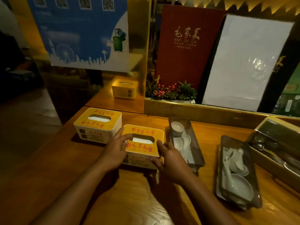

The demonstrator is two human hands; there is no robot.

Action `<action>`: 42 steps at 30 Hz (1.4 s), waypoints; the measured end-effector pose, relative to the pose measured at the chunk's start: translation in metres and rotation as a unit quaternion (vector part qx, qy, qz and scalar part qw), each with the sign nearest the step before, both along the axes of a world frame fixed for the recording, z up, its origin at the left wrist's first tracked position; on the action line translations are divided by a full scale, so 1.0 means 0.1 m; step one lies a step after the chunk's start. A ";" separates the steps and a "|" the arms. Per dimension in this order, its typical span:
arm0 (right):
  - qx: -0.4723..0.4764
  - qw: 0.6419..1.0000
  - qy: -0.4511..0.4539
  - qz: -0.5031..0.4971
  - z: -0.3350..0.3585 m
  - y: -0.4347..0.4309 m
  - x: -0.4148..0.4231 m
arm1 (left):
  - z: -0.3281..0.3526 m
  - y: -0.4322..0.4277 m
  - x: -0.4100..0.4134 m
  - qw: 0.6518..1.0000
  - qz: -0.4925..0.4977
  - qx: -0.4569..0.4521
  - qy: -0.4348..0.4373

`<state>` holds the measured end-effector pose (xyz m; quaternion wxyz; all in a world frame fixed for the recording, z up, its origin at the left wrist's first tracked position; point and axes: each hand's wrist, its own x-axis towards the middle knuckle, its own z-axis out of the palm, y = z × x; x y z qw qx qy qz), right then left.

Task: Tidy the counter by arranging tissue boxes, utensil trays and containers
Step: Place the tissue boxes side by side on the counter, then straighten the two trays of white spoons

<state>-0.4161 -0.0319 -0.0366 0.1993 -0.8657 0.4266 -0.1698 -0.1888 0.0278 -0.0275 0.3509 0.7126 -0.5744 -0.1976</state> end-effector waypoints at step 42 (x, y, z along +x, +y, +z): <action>0.043 0.970 0.109 -0.215 -0.12 0.41 -2.45 | -0.10 0.17 -2.31 0.944 -0.257 -0.009 -0.205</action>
